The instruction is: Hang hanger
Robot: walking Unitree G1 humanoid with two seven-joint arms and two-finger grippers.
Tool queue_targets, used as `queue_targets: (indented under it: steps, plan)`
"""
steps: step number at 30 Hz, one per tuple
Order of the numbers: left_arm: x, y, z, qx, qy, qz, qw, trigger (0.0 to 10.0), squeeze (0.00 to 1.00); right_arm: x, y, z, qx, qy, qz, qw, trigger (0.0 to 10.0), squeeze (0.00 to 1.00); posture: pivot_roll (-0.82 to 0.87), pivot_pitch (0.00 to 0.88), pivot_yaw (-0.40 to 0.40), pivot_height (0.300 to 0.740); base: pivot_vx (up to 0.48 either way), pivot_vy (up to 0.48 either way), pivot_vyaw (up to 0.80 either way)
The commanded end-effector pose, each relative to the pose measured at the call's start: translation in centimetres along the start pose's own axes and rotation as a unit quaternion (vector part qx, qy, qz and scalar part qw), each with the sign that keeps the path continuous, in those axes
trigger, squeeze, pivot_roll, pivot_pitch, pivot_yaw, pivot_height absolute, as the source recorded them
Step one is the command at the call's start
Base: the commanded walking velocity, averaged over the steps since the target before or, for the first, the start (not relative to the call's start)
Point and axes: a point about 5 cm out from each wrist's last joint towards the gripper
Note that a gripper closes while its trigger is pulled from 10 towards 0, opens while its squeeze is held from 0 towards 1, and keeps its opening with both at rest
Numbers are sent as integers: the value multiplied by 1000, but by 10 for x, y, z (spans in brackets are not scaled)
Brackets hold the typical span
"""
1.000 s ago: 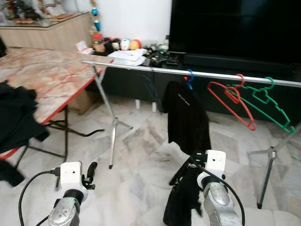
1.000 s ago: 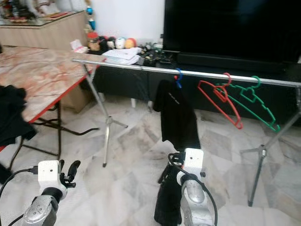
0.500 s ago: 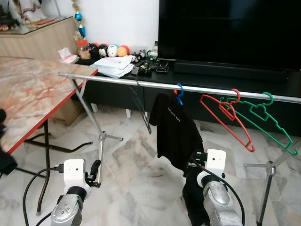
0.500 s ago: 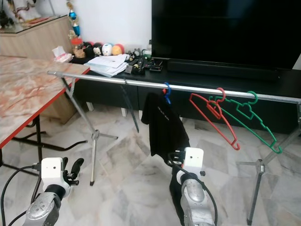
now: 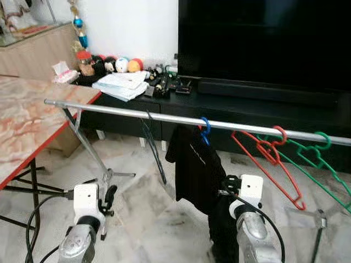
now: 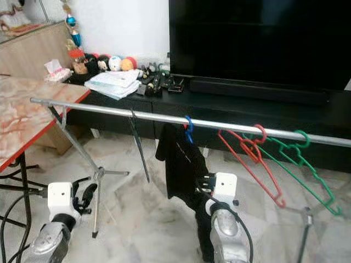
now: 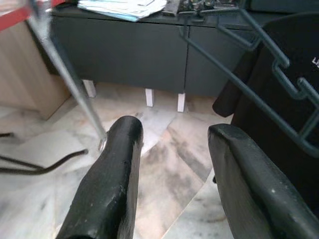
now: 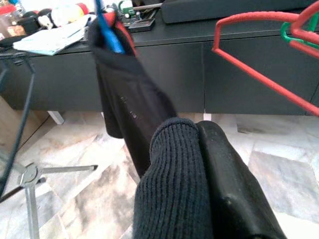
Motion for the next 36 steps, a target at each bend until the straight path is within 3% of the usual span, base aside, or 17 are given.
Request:
queue_targets:
  steps: [1, 10, 22, 32, 36]
  plan:
    - [3, 0, -1, 1, -8, -4, 1000, 10000, 0, 6, 0, 3, 12, -1, -8, 1000, 10000, 0, 38, 26, 51, 740, 277, 0, 0]
    - [2, -1, -1, 1, 9, -4, 1000, 10000, 0, 4, 0, 2, 11, -1, -6, 1000, 10000, 0, 41, 18, 50, 740, 31, 0, 0]
    - [6, 3, 1, 6, 4, -11, 1000, 10000, 0, 2, 1, 2, 12, -4, -1, 1000, 10000, 0, 38, 4, 53, 740, 0, -390, 0]
    - [14, 11, 15, 12, -5, -40, 999, 10000, 0, 0, 1, 0, 9, -5, 4, 1000, 10000, 0, 44, 18, 48, 740, 0, 0, 0]
    - [19, 21, 29, 22, 1, -57, 998, 10000, 0, -1, 1, 0, 8, -5, 7, 1000, 10000, 0, 44, 20, 50, 740, 0, 0, 0]
Point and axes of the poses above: a point about 5 cm out from each wrist's last joint towards the gripper, its own y axis pointing out of the wrist towards the gripper, its own z axis along the axis of the wrist's last joint, x = y × z, and after that the axes turned 14 degrees about -y, right-handed
